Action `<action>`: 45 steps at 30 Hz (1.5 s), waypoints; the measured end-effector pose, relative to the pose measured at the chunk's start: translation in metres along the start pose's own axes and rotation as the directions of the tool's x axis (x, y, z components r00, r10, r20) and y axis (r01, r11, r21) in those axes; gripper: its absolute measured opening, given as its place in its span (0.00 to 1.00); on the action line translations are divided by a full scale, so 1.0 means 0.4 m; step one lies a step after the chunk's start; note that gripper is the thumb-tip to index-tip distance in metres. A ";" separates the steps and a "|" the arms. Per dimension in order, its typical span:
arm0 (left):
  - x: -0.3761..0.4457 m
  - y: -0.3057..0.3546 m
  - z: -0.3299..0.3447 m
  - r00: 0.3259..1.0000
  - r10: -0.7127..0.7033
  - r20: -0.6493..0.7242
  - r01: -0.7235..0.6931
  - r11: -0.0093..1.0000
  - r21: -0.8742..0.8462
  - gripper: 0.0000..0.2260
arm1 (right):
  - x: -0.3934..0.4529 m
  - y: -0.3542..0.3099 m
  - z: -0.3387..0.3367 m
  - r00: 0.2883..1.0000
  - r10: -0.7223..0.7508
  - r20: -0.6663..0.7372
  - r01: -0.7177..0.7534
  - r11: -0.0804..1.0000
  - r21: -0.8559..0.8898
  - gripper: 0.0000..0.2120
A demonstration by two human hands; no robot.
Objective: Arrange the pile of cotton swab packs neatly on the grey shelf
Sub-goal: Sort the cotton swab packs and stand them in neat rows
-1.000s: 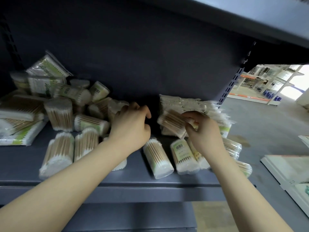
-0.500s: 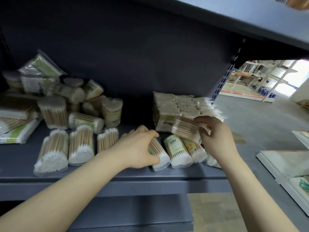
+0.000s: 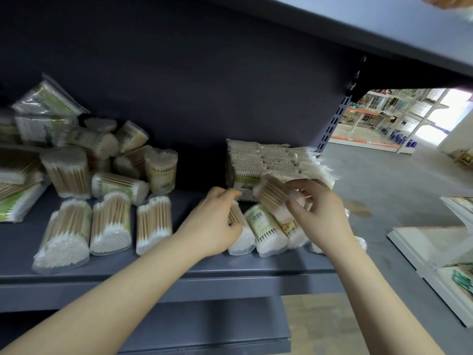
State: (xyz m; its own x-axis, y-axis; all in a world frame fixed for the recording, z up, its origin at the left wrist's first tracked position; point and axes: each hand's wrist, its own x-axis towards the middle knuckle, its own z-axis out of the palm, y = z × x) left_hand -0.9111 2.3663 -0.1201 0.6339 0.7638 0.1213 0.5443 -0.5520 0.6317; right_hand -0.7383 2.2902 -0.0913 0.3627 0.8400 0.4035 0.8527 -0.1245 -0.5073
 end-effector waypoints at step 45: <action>-0.066 -0.163 -0.160 0.852 -0.056 -0.521 0.222 0.939 0.262 0.11 | 0.095 -0.194 0.158 0.963 -0.211 0.168 0.187 0.971 0.148 0.13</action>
State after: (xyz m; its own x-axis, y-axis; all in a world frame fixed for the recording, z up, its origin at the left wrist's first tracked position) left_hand -0.9986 2.4033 -0.1154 0.2231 0.8557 0.4669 0.7960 -0.4364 0.4196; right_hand -0.8142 2.3653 -0.0847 0.1058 0.9240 0.3674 0.8402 0.1145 -0.5301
